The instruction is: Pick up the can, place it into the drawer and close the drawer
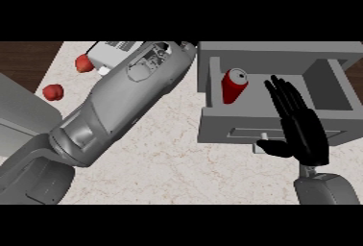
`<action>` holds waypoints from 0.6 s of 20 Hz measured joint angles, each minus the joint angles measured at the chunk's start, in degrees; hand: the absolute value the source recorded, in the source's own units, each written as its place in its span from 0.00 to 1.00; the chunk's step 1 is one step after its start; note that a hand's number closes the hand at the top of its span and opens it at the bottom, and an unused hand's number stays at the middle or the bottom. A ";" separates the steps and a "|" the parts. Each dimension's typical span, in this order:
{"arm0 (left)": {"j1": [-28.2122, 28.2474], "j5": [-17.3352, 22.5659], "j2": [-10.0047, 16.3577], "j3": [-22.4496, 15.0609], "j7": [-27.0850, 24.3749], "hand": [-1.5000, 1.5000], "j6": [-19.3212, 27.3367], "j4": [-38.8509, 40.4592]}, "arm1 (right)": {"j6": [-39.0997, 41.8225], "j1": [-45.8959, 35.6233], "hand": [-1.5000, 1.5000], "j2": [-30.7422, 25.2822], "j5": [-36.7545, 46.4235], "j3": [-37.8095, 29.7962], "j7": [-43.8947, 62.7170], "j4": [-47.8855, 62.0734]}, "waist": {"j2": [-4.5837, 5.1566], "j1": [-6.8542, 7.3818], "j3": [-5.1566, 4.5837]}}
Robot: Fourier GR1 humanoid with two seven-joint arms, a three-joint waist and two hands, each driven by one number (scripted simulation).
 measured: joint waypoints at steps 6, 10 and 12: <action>4.68 -2.23 5.24 -0.58 3.41 0.00 0.10 -7.99 | -6.92 -6.57 0.00 0.51 2.71 -2.63 -2.53 11.46 | -0.63 0.68 -0.78; 6.65 -3.35 8.04 -1.57 6.50 0.00 0.28 -13.04 | -11.37 -10.31 0.00 0.52 5.67 -4.00 -3.11 18.35 | -1.02 1.22 -1.23; 7.61 -3.44 9.96 -1.44 7.72 0.00 -0.33 -15.35 | -13.04 -12.68 0.00 0.42 6.68 -4.94 -3.15 21.99 | -1.04 1.52 -1.31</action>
